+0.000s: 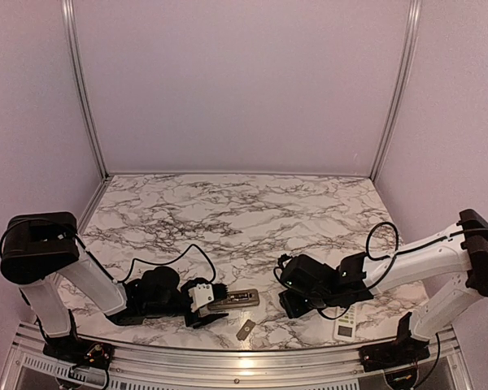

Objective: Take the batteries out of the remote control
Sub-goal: Place the remote control without the battery cover at the center of the board, then pick up the screwdriver from the center of the board.

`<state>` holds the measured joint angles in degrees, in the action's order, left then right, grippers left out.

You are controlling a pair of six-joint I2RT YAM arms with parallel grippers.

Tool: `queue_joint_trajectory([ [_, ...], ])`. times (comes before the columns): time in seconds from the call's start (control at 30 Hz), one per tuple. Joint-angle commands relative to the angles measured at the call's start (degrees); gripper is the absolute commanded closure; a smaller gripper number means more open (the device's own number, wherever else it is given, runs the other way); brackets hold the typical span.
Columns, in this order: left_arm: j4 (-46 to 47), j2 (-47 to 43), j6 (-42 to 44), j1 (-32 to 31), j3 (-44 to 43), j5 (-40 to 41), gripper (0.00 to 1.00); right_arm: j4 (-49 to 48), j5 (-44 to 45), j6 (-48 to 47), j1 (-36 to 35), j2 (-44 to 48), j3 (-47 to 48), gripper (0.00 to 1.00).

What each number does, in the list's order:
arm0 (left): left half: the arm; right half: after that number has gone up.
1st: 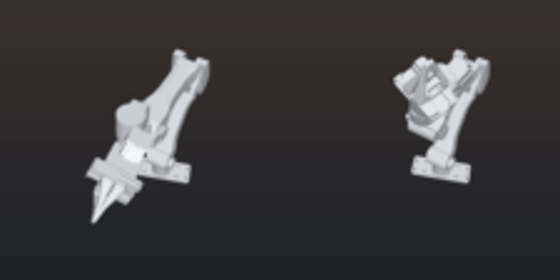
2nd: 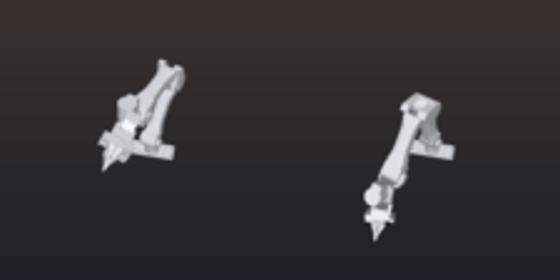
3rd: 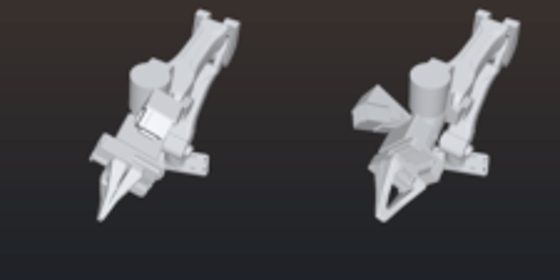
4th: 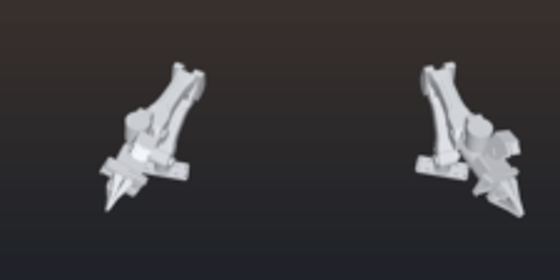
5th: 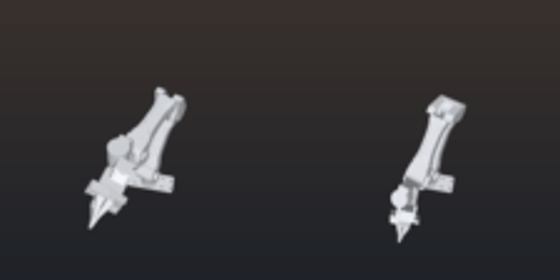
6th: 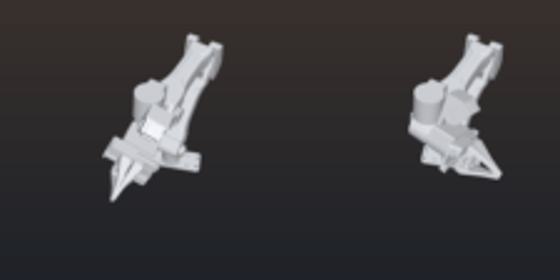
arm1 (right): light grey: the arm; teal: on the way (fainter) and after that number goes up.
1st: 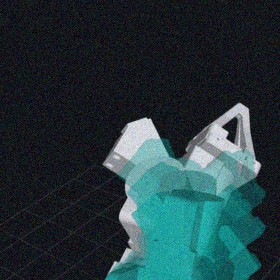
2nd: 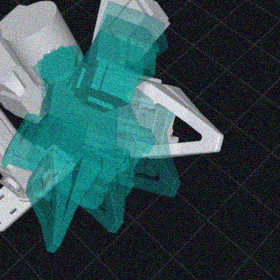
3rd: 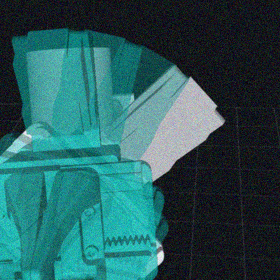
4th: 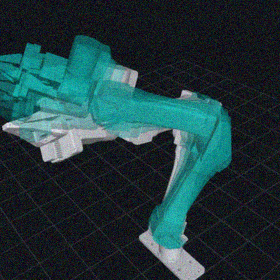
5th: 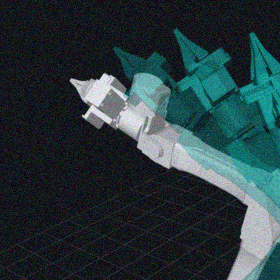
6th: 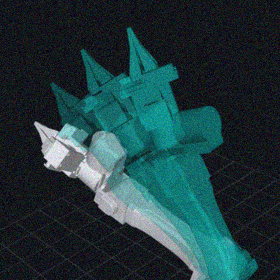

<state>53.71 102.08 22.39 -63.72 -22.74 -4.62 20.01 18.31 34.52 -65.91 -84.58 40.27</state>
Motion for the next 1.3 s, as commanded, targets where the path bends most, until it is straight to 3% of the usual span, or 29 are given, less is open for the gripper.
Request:
queue_joint_trajectory([
  [0.0,1.03,0.28,-0.41,0.44,-0.20,-1.11,0.25,0.84,-0.92,0.63,0.81,-1.27,0.76,0.40],
  [0.33,4.70,-1.87,-1.72,0.98,2.15,-2.30,0.19,-0.52,-1.33,0.45,1.81,-1.17,-1.11,0.53],
  [0.97,14.21,-6.02,-7.27,6.47,7.16,-12.00,0.19,-5.47,-1.24,-2.84,4.13,2.41,-3.88,0.99],
  [1.27,17.25,-7.24,-9.07,8.19,8.80,-16.96,0.22,-9.18,-2.35,-10.03,4.08,10.35,-4.54,1.00],
])
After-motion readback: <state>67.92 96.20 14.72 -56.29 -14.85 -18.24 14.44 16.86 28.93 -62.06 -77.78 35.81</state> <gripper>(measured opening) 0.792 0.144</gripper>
